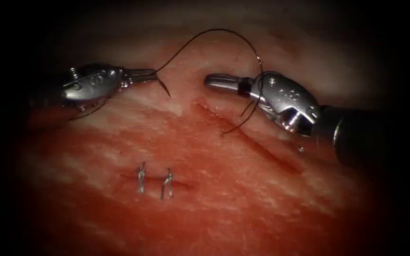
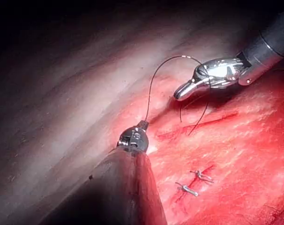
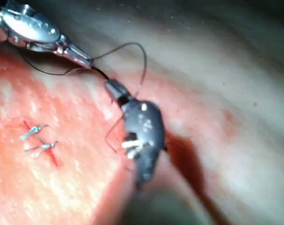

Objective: Wound Closure

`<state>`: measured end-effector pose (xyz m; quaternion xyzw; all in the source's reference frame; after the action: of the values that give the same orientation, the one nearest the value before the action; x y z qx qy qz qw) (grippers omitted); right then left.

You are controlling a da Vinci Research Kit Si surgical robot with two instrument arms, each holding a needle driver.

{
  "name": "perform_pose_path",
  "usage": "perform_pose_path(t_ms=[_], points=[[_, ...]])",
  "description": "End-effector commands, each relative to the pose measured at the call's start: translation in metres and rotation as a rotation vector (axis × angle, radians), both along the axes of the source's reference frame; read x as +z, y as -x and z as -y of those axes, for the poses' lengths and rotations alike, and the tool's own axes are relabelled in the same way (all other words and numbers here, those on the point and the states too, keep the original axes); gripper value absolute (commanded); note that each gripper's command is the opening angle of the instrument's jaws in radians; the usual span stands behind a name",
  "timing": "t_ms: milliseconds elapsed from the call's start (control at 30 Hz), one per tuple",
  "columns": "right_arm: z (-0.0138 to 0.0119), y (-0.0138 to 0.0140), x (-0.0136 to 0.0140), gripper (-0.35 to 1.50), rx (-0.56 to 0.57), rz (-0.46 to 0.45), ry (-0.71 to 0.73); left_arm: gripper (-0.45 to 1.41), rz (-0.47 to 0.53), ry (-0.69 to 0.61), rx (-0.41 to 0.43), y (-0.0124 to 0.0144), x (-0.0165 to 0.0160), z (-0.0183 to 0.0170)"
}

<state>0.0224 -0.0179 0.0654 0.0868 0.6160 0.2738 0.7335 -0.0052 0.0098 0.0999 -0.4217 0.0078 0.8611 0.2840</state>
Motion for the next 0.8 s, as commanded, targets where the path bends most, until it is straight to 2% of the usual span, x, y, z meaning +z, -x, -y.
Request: perform_pose_path(t_ms=[33, 133, 167, 233, 267, 333, 367, 400, 500, 533, 600, 633, 667, 733, 800], points=[[0.0002, -0.0013, 0.0000, -0.35, -0.002, -0.007, 0.000, -0.45, -0.009, -0.002, 0.012, 0.0018, 0.0014, 0.0004], [0.0003, -0.0016, -0.0006, -0.35, 0.014, -0.021, 0.005, -0.45, -0.029, -0.012, 0.033, 0.0038, 0.0030, 0.0012], [0.0003, -0.0018, -0.0009, -0.35, 0.061, -0.028, 0.016, -0.45, -0.045, -0.020, 0.058, 0.0053, 0.0041, 0.0021], [0.0002, -0.0022, -0.0012, -0.28, 0.115, 0.013, 0.071, -0.45, -0.070, -0.040, 0.096, 0.0072, 0.0052, 0.0034], [0.0002, -0.0022, -0.0012, -0.28, 0.115, 0.013, 0.071, -0.45, -0.070, -0.040, 0.096, 0.0072, 0.0052, 0.0034], [0.0001, -0.0030, -0.0011, 0.04, 0.142, 0.035, 0.095, -0.45, -0.117, -0.086, 0.147, 0.0096, 0.0045, 0.0059], [0.0001, -0.0030, -0.0011, 0.04, 0.142, 0.035, 0.095, -0.45, -0.117, -0.086, 0.147, 0.0096, 0.0045, 0.0059], [0.0000, -0.0032, -0.0010, 0.12, 0.147, 0.051, 0.110, -0.45, -0.122, -0.096, 0.153, 0.0100, 0.0040, 0.0063], [-0.0006, -0.0034, -0.0002, 0.99, 0.158, 0.169, 0.214, -0.45, -0.131, -0.130, 0.145, 0.0106, 0.0000, 0.0072], [-0.0006, -0.0034, -0.0002, 0.99, 0.158, 0.169, 0.214, -0.45, -0.131, -0.130, 0.145, 0.0106, 0.0000, 0.0072], [-0.0010, -0.0032, 0.0004, 1.21, 0.169, 0.217, 0.213, -0.45, -0.135, -0.124, 0.160, 0.0107, -0.0019, 0.0076], [-0.0010, -0.0031, 0.0010, 1.26, 0.169, 0.246, 0.217, -0.45, -0.132, -0.116, 0.175, 0.0110, -0.0028, 0.0082], [-0.0010, -0.0031, 0.0010, 1.26, 0.169, 0.246, 0.217, -0.45, -0.132, -0.116, 0.175, 0.0110, -0.0028, 0.0082], [-0.0003, -0.0030, 0.0020, 1.28, 0.129, 0.323, 0.201, -0.45, -0.135, -0.113, 0.193, 0.0113, -0.0052, 0.0087], [0.0001, -0.0030, 0.0022, 1.28, 0.123, 0.337, 0.200, -0.45, -0.134, -0.113, 0.198, 0.0111, -0.0058, 0.0086]])
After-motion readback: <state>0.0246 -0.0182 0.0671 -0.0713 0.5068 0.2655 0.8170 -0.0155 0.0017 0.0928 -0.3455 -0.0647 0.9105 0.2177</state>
